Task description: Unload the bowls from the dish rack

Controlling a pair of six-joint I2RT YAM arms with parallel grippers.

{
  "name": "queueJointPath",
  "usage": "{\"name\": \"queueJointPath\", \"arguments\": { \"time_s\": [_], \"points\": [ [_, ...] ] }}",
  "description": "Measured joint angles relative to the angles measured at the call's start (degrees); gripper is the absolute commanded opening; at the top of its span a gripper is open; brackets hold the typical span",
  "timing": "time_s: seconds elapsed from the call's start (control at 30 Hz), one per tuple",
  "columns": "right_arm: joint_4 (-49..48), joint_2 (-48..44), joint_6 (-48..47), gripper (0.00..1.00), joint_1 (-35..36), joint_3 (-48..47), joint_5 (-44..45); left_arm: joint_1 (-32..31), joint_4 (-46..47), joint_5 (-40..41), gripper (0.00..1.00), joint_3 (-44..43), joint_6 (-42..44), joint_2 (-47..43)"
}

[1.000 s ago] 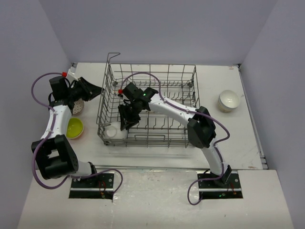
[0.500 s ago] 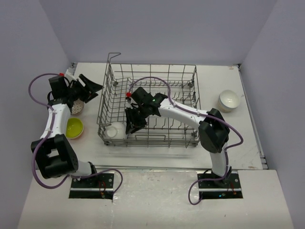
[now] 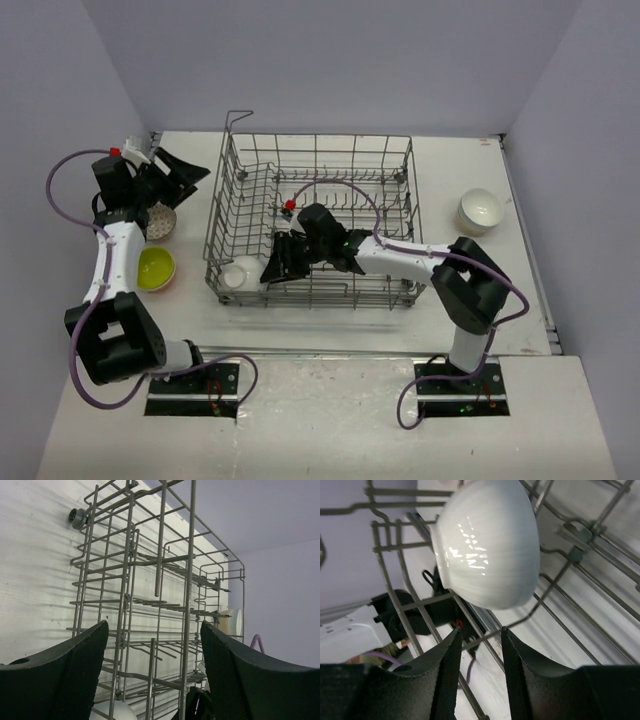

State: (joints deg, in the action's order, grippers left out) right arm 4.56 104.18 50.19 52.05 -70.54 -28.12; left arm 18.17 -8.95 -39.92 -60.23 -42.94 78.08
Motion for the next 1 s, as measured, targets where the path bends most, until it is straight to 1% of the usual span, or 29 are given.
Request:
{"name": "queueJointPath", "arguments": {
  "time_s": [0.1,0.2,0.27,0.4,0.6,0.87,0.97,1.0],
  "points": [
    [-9.86,-0.2,3.54,0.4,0.0,4.07,0.0,0.37,1.81,-0.72,0.75,0.52,-0.61,-1.09],
    [-20.22,-0.2,7.67,0.44,0.0,9.2,0.04,0.59,3.65,-1.88,0.74,1.49,-1.07,-2.84],
    [-25.29,-0.2,10.43,0.48,0.0,12.46,0.13,0.61,4.33,-2.69,0.73,2.12,-1.11,-4.07],
    [-32.59,-0.48,13.4,0.48,-0.37,15.5,0.76,0.61,5.18,-3.63,0.72,4.87,-0.74,-7.32],
    [-36.2,-0.35,14.78,0.48,-0.33,16.81,0.74,0.63,4.61,-3.91,0.72,8.15,1.66,-11.5],
    [-36.63,0.59,14.78,0.48,-0.98,16.76,0.04,0.37,4.57,-5.44,0.71,11.98,2.54,-14.62],
    [-36.02,0.63,14.75,0.48,-1.64,16.76,-0.09,-0.24,4.39,-5.73,0.68,12.24,3.61,-15.13],
    [-35.89,0.63,14.73,0.48,-1.95,16.76,-0.13,-0.39,4.37,-5.9,0.65,12.24,3.8,-15.23]
  ]
}}
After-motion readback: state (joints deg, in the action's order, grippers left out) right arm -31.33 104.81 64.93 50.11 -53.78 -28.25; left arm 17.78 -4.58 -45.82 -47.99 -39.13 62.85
